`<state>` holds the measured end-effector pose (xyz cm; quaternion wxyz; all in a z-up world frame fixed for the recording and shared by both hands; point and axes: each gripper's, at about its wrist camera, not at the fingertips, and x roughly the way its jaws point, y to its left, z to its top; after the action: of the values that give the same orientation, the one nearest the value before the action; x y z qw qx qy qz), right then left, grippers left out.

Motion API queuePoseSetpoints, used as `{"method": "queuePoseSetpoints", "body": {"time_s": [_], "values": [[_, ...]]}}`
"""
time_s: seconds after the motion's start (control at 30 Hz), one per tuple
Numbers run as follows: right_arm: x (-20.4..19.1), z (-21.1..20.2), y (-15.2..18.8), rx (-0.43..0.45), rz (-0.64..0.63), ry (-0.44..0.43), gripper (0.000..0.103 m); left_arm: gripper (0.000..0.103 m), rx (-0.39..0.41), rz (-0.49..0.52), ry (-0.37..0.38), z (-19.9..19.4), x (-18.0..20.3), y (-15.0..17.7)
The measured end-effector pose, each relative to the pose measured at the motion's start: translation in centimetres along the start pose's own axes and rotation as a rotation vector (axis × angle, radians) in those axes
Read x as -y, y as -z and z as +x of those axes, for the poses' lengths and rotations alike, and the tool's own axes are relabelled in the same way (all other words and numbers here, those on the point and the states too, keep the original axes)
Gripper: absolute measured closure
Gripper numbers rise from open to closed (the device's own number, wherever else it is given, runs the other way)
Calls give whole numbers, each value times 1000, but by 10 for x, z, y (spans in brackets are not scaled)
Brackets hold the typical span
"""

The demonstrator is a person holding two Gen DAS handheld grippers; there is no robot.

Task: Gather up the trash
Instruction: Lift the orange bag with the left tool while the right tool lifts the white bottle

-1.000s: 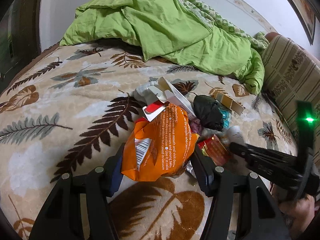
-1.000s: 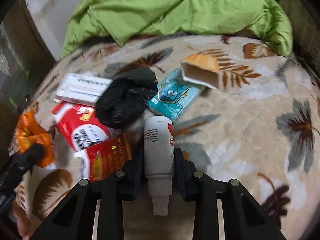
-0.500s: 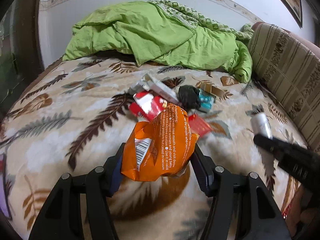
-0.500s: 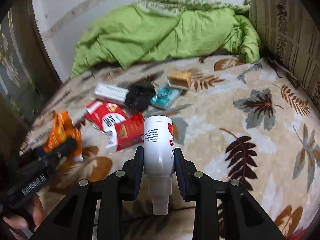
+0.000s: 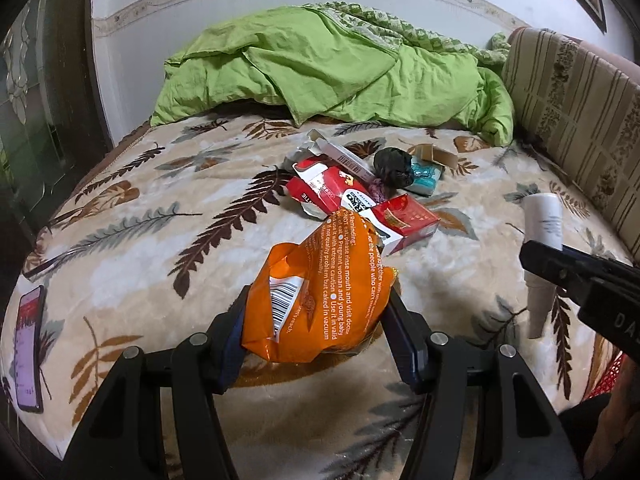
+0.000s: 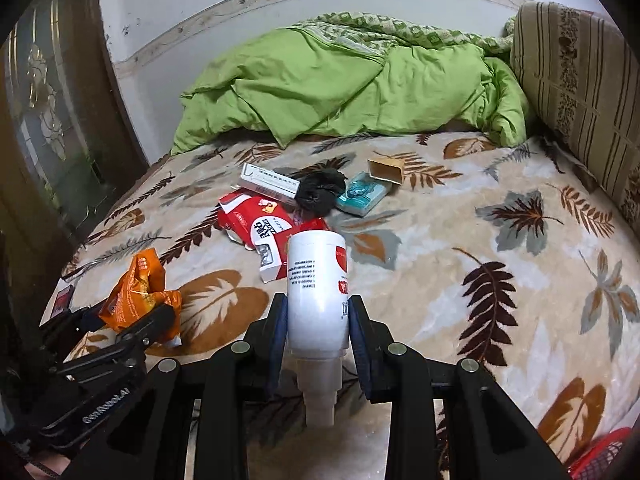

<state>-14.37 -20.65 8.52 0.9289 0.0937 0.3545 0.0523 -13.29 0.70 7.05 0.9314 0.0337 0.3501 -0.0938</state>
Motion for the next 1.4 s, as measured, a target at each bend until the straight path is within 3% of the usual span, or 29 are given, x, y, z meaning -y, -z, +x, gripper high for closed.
{"method": "queuePoseSetpoints", "body": {"time_s": [1.4], "values": [[-4,7,0,-22,-20,3,71,42,-7,3,-20,9,-3,-4]]}}
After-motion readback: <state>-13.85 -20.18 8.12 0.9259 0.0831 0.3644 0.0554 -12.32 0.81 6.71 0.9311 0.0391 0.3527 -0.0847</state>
